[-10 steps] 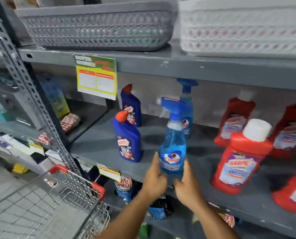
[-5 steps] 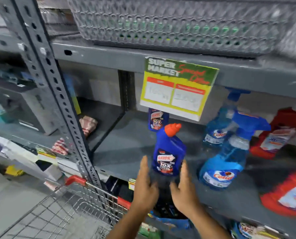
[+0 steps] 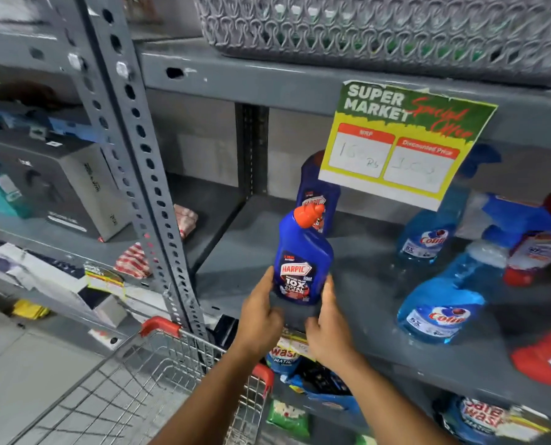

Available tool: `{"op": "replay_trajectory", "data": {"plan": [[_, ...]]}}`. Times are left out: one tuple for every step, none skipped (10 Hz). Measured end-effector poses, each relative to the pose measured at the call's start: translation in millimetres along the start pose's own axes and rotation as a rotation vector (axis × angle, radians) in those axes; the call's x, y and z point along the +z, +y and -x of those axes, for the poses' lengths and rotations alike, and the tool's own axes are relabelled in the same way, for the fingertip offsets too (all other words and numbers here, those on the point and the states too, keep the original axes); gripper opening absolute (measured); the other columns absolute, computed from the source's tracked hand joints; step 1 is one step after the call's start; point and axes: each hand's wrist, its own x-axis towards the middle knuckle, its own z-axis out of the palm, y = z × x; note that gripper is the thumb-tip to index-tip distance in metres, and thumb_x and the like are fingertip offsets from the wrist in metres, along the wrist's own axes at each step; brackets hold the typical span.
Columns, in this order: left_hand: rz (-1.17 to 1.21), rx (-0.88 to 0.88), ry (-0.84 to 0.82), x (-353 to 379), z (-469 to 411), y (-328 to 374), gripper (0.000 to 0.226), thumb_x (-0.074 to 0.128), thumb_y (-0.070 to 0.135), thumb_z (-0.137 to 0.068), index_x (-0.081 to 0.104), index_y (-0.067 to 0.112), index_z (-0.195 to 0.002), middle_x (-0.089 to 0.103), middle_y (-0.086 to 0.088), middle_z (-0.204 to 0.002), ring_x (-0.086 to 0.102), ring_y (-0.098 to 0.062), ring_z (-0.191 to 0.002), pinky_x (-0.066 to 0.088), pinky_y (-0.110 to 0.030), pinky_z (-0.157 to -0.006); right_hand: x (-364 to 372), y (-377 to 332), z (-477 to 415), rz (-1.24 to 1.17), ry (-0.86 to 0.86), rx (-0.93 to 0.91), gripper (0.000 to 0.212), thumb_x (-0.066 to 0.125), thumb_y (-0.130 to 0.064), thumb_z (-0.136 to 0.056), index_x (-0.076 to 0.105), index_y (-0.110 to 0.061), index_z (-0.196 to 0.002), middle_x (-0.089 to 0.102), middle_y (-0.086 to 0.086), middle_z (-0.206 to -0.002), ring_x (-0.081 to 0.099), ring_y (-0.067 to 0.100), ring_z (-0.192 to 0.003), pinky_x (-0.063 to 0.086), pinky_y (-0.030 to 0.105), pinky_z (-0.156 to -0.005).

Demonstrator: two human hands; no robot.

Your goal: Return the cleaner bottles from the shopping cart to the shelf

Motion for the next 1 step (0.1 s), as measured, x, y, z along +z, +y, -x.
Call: {"op": "replay_trajectory", "data": {"plan": [[-0.037, -0.048, 0.007, 2.8, 5.5, 6.4, 0.086, 0.036, -0.005, -0.069, 0.026, 0.046, -0.137, 0.046, 0.016, -0.141, 0.040, -0.001, -0.132, 0.037, -0.023, -0.109, -9.9, -9.9, 8.8, -0.041, -0.021, 0.023, 0.089, 0.046, 0.001, -0.082, -0.004, -0.028, -0.149, 0.044, 0.007, -0.147, 0.052, 0.025, -0.123, 0.041, 0.025, -0.092]]}}
